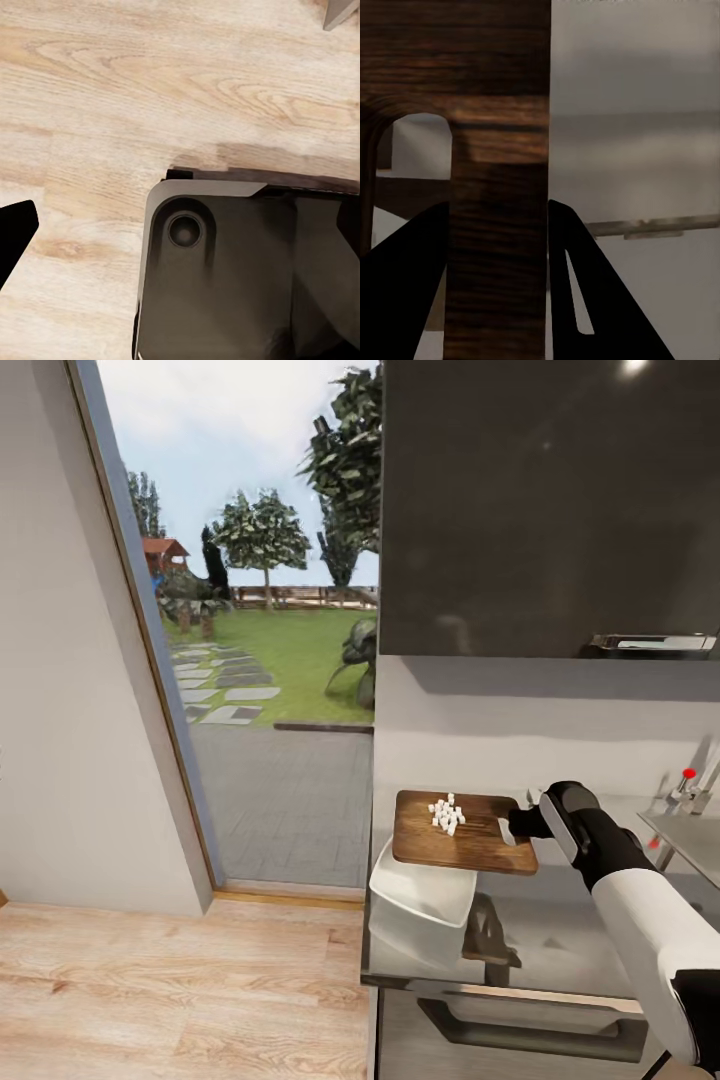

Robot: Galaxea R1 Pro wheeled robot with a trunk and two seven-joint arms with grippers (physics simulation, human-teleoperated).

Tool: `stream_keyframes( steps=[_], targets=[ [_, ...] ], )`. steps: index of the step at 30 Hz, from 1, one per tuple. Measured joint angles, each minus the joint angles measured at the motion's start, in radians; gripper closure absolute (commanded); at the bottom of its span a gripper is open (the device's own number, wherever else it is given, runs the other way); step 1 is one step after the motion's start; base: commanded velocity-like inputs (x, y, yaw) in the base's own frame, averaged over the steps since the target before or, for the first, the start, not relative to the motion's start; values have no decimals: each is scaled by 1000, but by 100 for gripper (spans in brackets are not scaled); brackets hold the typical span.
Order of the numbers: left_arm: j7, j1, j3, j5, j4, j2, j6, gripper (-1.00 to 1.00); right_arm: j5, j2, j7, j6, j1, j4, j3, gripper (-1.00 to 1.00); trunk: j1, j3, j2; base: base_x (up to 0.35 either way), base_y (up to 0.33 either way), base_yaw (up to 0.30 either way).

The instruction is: In the kitchen, take the Vidalia onion out of the sink, dice it on the chopping board with the paring knife, put the diced onion into the bowl on the countertop, then place both the paring knife and the chopping board into the sink.

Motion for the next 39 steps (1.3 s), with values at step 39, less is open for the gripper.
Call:
stream_keyframes(
  steps=[39],
  targets=[
    [0, 0, 0, 0, 0, 0, 0, -100, 142, 2, 2, -151, 0, -3, 1, 100, 0, 0, 0, 0, 0, 0]
  ],
)
